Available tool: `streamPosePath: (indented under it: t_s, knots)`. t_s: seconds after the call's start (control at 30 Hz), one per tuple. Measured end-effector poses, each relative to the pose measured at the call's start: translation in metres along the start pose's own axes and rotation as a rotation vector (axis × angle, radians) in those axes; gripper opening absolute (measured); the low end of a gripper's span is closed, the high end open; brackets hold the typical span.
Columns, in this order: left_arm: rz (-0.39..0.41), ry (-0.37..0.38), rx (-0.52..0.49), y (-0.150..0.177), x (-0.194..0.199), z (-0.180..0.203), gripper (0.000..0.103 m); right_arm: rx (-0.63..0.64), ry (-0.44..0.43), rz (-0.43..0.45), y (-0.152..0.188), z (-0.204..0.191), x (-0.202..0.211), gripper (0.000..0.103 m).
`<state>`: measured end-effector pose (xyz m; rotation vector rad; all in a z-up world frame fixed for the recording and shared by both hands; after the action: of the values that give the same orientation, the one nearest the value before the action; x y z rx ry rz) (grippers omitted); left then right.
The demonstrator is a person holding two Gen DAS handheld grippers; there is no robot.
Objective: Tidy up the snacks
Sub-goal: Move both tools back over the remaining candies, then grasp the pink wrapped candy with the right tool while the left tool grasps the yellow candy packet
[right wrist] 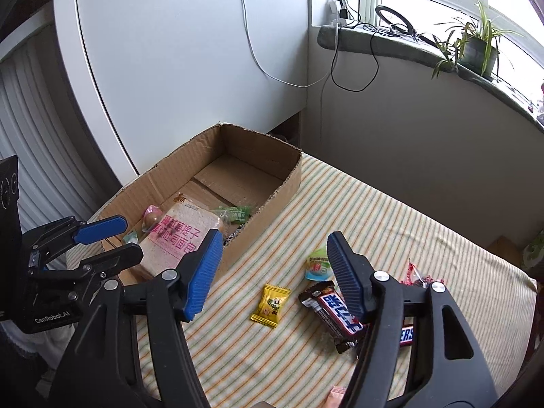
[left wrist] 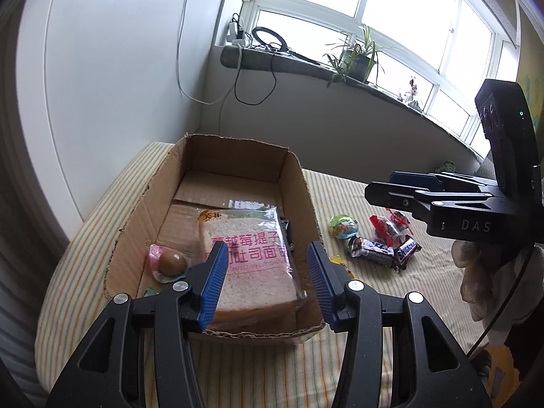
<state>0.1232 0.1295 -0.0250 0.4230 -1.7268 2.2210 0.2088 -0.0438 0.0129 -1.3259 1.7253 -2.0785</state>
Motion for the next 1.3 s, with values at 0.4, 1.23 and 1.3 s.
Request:
streamPosePath:
  t_s: [0.4,1.23,1.3]
  knots:
    - [-0.033,0.064,-0.040,0.011,-0.006,0.047,0.047,-0.008,0.111,0.015,0.049,0.040,0.053,0.081]
    - [-0.195,0.097,-0.155,0.055,-0.070,0.112,0.047,-0.193,0.124,-0.151,0.157,0.068,0.064,0.059]
    - [-0.205,0.093,-0.160,0.058,-0.076,0.111,0.047,-0.201,0.118,-0.152,0.157,0.067,0.061,0.056]
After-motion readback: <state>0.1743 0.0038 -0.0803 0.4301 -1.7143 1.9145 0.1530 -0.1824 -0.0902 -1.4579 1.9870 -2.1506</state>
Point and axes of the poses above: each gripper's, at about its wrist camera, not at the fingertips, and x roughly against the way its jaws point, z to its right, y to its underside, the point moved 2 cm from there along -x, roughly the way its jaws point, and after that the axes turned 14 degrees about z, right-handed, at the moved point
